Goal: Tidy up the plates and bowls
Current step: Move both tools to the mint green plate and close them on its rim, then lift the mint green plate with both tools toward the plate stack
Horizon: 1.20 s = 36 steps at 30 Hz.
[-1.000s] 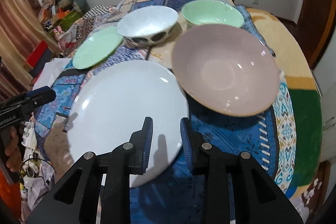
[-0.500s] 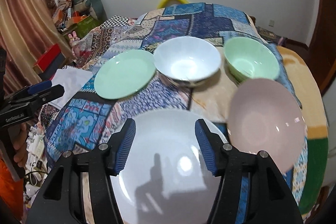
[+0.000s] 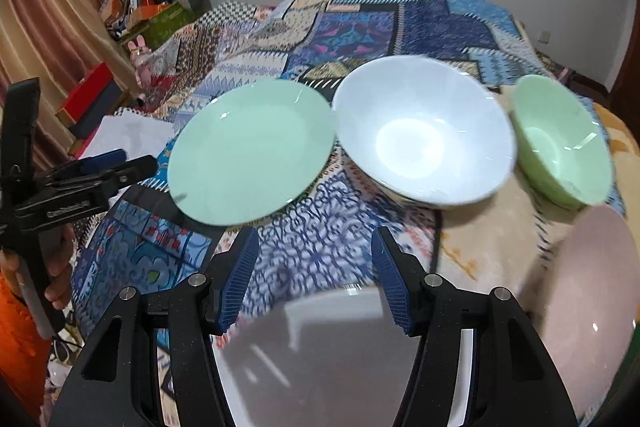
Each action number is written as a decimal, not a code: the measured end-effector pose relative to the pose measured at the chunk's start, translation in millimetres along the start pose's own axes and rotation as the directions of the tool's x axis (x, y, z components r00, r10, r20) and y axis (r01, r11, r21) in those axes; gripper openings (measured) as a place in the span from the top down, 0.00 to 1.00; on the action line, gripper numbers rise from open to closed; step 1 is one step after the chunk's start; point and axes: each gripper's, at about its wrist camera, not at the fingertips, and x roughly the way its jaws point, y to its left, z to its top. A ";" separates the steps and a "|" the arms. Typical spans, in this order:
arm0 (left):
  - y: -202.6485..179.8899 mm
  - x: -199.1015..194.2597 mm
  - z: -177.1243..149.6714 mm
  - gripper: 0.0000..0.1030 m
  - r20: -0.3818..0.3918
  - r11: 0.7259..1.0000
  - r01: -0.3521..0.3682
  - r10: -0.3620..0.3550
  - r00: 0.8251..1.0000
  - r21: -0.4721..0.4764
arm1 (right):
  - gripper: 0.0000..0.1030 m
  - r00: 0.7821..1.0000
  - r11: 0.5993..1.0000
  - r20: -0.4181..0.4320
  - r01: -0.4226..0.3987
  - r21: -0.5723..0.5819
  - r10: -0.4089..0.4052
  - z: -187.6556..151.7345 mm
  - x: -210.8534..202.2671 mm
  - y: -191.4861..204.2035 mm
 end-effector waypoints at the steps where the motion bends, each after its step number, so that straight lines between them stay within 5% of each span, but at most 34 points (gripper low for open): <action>1: 1.9 6.8 1.4 0.32 -0.013 1.000 0.002 -0.002 1.000 0.001 | 0.52 1.000 1.000 -0.006 -0.003 0.000 0.003 2.8 5.0 0.8; 8: 18.0 49.9 12.8 0.60 -0.094 0.999 0.041 -0.044 0.995 -0.033 | 0.66 0.995 1.000 -0.094 -0.022 0.000 0.022 14.1 38.2 7.4; 16: 15.5 64.1 19.6 0.77 -0.094 0.999 0.045 -0.045 0.995 0.005 | 0.74 0.991 1.000 -0.132 -0.022 0.019 0.025 22.5 57.7 11.9; 36: 32.7 6.9 -39.5 0.77 -0.139 0.993 0.101 -0.109 0.984 -0.063 | 0.81 0.978 0.993 -0.193 -0.093 -0.066 0.079 7.9 53.2 35.5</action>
